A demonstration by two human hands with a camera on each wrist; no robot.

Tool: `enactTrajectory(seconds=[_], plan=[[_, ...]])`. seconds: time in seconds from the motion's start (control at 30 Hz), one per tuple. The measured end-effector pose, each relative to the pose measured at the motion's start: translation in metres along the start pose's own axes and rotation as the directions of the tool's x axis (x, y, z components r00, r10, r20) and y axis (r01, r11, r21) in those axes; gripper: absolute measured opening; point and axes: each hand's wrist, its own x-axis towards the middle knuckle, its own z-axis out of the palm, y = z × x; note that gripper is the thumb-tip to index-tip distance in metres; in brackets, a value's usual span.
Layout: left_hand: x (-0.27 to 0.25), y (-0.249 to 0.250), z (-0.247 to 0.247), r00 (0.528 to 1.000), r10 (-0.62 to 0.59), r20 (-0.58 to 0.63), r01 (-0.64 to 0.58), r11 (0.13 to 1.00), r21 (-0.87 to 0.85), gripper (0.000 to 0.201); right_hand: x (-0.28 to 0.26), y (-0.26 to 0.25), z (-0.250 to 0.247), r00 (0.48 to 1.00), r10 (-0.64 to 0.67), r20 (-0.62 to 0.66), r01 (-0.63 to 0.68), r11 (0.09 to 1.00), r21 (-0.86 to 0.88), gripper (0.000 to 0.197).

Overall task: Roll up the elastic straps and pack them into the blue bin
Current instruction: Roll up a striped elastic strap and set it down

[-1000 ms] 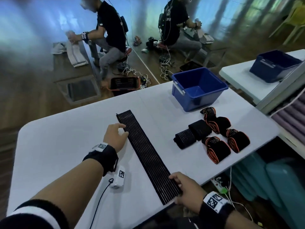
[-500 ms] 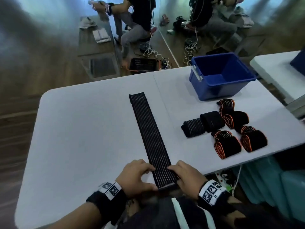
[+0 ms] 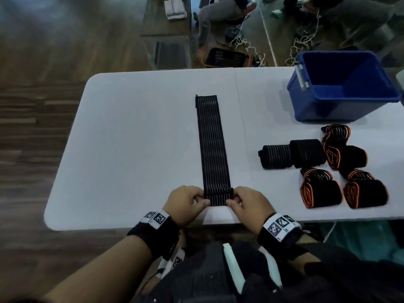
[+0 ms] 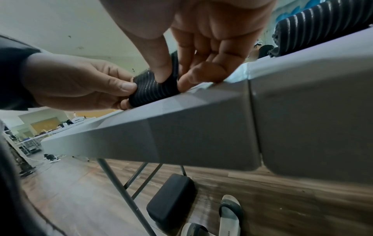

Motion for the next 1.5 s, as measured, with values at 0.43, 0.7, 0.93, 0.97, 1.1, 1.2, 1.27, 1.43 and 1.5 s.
enactTrajectory(seconds=[0.43,0.7,0.93,0.97,1.1,1.2,1.27,1.43,1.5], plan=[[-0.004,0.007,0.011,0.983,-0.045,-0.178,0.029,0.995,-0.093,0.036,0.009,0.005,-0.008,0.998,-0.013,0.068,0.009,0.998,0.068,0.047],[-0.006,0.003,0.006,0.99,-0.031,-0.134,0.016,0.993,-0.115,0.07,0.019,0.009,-0.013,0.985,-0.036,0.171,0.033,0.999,0.021,0.063],[0.0,0.0,0.007,0.986,-0.017,-0.163,-0.001,0.994,-0.107,0.036,0.022,0.01,-0.02,0.988,-0.072,0.135,0.062,0.995,0.076,0.047],[0.001,0.001,0.006,0.986,-0.027,-0.166,0.007,0.993,-0.121,0.034,0.022,0.01,-0.021,0.989,-0.081,0.127,0.071,0.995,0.076,0.043],[0.004,0.004,0.003,0.991,-0.006,-0.132,-0.006,0.996,-0.087,0.034,0.025,0.01,-0.021,0.992,-0.086,0.087,0.081,0.995,0.052,0.038],[0.006,0.007,0.001,0.995,0.031,-0.095,-0.031,1.0,0.005,0.039,0.023,0.012,-0.023,0.996,-0.081,0.038,0.078,0.993,0.088,0.049],[0.006,0.008,0.0,0.997,0.052,-0.062,-0.047,0.996,0.07,0.047,0.019,0.013,-0.023,0.993,-0.108,0.044,0.106,0.993,0.045,0.05],[-0.001,0.009,-0.002,0.995,0.059,-0.079,-0.057,0.998,0.027,0.067,0.015,0.015,-0.014,0.984,-0.172,0.041,0.175,0.982,-0.076,0.048],[-0.004,0.009,-0.002,0.985,0.13,-0.111,-0.12,0.988,0.092,0.054,0.014,0.015,-0.009,0.979,-0.203,0.01,0.202,0.972,-0.122,0.047]])
